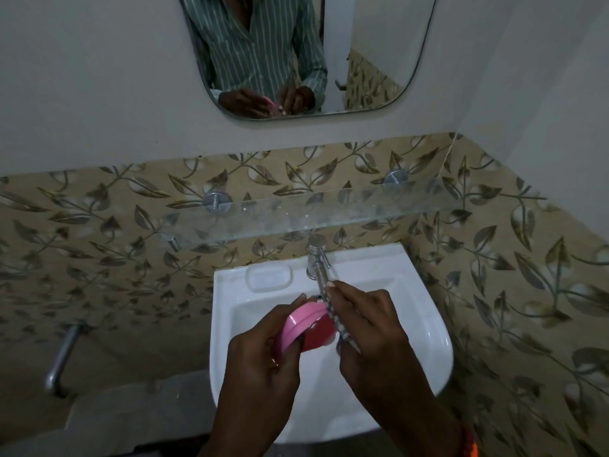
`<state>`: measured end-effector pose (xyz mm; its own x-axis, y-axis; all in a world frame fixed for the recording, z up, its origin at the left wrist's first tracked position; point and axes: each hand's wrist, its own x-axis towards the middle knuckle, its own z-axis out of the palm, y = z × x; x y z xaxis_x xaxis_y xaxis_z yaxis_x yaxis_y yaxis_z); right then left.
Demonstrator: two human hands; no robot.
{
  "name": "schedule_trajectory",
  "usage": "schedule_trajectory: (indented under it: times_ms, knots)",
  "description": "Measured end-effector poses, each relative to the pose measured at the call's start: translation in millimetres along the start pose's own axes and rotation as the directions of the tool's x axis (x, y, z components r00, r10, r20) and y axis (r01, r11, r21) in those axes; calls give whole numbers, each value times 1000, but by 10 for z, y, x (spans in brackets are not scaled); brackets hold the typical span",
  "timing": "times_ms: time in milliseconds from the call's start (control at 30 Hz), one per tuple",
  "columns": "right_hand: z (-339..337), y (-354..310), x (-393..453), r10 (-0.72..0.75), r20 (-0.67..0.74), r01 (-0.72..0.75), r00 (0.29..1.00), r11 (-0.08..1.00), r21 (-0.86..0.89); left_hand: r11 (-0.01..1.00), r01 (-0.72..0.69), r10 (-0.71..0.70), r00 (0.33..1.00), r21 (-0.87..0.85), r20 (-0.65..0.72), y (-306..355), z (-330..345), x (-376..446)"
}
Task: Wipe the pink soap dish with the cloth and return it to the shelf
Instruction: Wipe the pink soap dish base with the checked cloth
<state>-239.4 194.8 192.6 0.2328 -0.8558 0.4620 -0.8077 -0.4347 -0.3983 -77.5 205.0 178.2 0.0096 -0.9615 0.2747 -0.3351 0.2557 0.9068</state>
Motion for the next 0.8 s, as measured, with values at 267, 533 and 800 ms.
schedule_trajectory:
  times_ms: [267,533,800]
  knots:
    - [21,-239,-21,-144,-34,145,989,989,11,985,-35,22,997,-170,-74,-71,67,-4]
    - [103,-384,-42,-104,-98,103,990,995,-17,978,-50,21,989,-203,-144,-85,116,-16]
    - [-34,36,53,220,-15,-219,975,975,42,987,-90,62,978,-133,-198,-68,60,-27]
